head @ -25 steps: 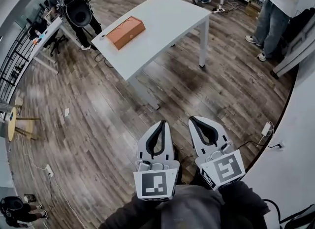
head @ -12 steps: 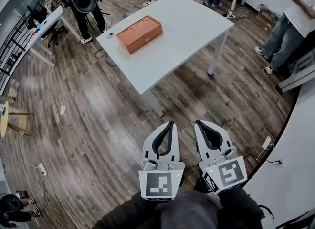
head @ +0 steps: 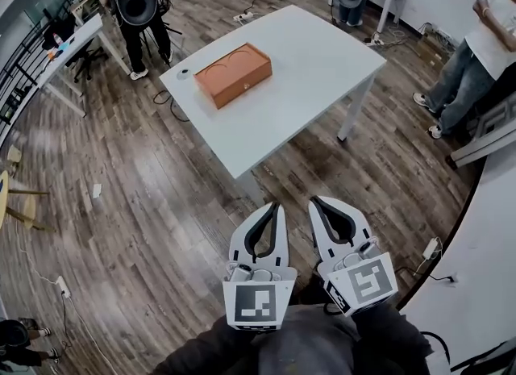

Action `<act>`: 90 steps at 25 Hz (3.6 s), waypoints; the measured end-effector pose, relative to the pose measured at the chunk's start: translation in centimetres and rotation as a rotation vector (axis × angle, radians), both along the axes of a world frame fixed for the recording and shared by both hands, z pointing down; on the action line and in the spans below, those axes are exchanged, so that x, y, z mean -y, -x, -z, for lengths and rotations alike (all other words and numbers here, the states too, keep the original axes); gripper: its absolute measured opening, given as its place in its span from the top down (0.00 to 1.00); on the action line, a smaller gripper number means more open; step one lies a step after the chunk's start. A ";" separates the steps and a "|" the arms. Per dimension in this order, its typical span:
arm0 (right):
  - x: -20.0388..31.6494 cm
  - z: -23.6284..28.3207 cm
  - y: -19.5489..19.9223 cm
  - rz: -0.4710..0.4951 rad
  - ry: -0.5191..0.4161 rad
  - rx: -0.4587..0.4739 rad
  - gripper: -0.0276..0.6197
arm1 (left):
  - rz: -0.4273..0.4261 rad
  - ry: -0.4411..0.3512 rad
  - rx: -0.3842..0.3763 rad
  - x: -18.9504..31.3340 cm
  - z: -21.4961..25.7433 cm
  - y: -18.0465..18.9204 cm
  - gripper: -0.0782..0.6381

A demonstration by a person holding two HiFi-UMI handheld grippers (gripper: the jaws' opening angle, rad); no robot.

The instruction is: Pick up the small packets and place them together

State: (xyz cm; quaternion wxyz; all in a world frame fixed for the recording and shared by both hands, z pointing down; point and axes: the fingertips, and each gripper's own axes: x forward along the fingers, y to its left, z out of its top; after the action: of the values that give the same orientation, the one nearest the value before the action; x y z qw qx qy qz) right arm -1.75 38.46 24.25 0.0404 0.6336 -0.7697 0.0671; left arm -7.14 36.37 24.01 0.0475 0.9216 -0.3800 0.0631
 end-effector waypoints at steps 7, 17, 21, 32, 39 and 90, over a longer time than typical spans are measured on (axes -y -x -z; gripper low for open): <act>3.1 1.6 -1.0 0.032 -0.037 -0.030 0.95 | 0.018 -0.027 -0.016 2.7 1.3 -1.2 0.90; 9.8 0.2 -5.5 0.114 -0.031 -0.035 0.95 | 0.116 -0.001 0.006 8.3 -0.2 -5.4 0.90; 12.3 -1.1 -7.8 0.159 -0.006 -0.011 0.95 | 0.171 0.028 0.025 10.6 -1.4 -7.5 0.90; 18.0 -3.2 -11.2 0.298 0.054 0.039 0.95 | 0.322 0.066 0.070 15.7 -2.7 -11.2 0.90; 20.3 -2.3 -11.0 0.393 0.019 0.045 0.95 | 0.425 0.037 0.070 17.2 -1.3 -10.7 0.90; 39.3 -1.0 -2.7 0.390 -0.012 -0.077 0.95 | 0.451 0.031 -0.034 36.1 -1.3 -1.4 0.90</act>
State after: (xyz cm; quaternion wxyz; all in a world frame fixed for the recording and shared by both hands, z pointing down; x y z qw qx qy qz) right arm 0.94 -0.82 25.23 0.0782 0.4749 -0.8761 0.0294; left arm -5.77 0.26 25.28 0.0808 0.8135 -0.5744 0.0414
